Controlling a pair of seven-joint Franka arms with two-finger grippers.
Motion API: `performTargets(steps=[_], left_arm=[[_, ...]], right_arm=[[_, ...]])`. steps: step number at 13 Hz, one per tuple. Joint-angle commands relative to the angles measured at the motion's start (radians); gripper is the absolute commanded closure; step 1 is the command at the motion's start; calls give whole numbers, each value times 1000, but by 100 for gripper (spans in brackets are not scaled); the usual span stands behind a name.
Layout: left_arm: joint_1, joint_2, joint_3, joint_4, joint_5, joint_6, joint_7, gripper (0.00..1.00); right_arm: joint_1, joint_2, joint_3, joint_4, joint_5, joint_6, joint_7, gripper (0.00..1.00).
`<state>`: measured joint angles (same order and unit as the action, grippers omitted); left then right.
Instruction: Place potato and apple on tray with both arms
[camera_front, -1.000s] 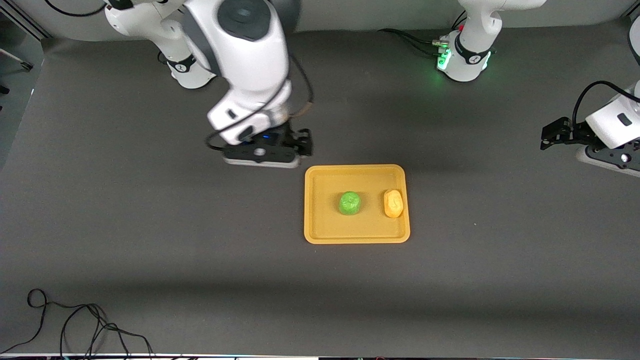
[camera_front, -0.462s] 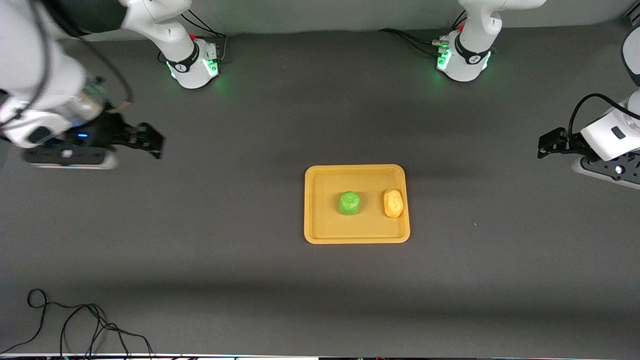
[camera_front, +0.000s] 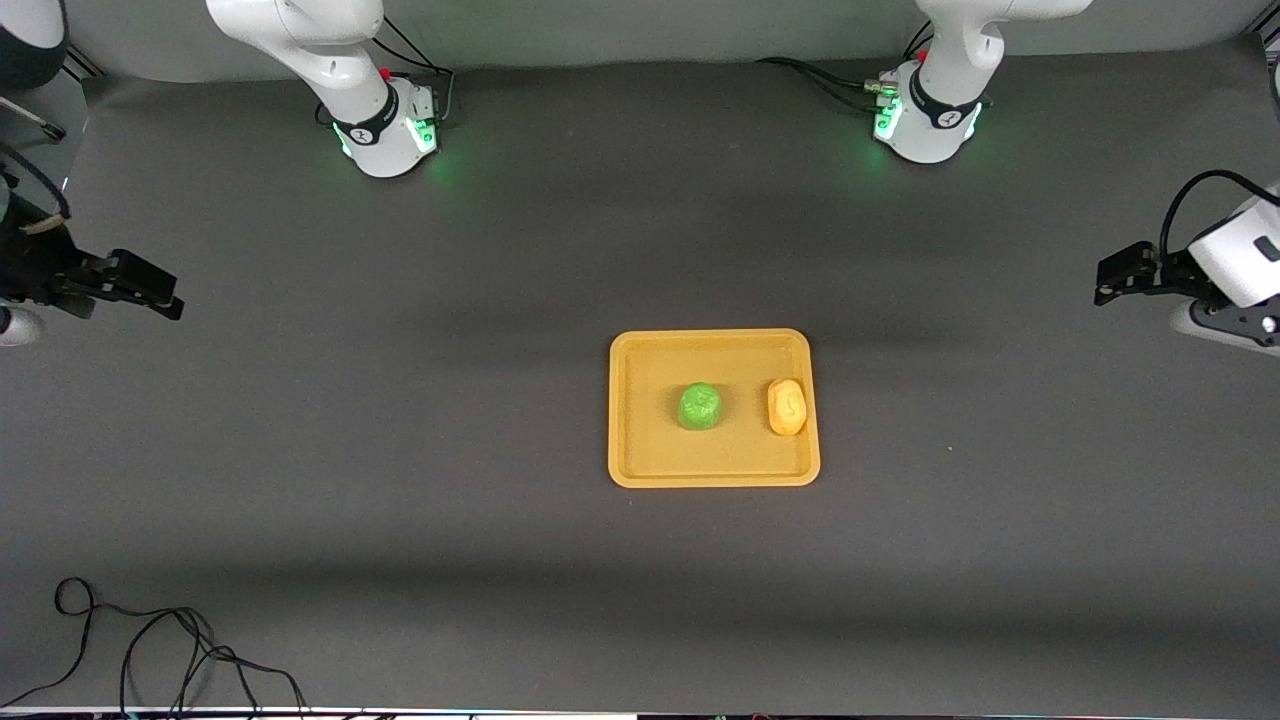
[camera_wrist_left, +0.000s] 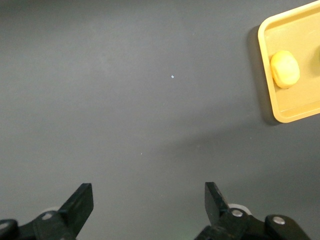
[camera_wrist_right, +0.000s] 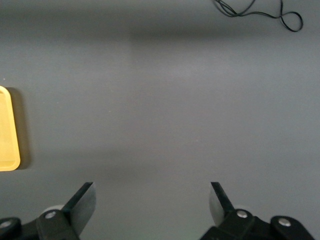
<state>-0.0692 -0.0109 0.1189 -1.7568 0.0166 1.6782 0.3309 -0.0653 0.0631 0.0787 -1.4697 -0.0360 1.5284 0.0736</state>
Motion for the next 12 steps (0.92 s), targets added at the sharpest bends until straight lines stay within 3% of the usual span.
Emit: performTargets(steps=[1, 12], left_arm=[[15, -31, -2, -1, 42, -32, -16, 1], [5, -31, -8, 4, 42, -15, -18, 1]], right_arm=[[1, -25, -34, -44, 22, -4, -20, 0], [7, -42, -42, -83, 61, -4, -15, 0]])
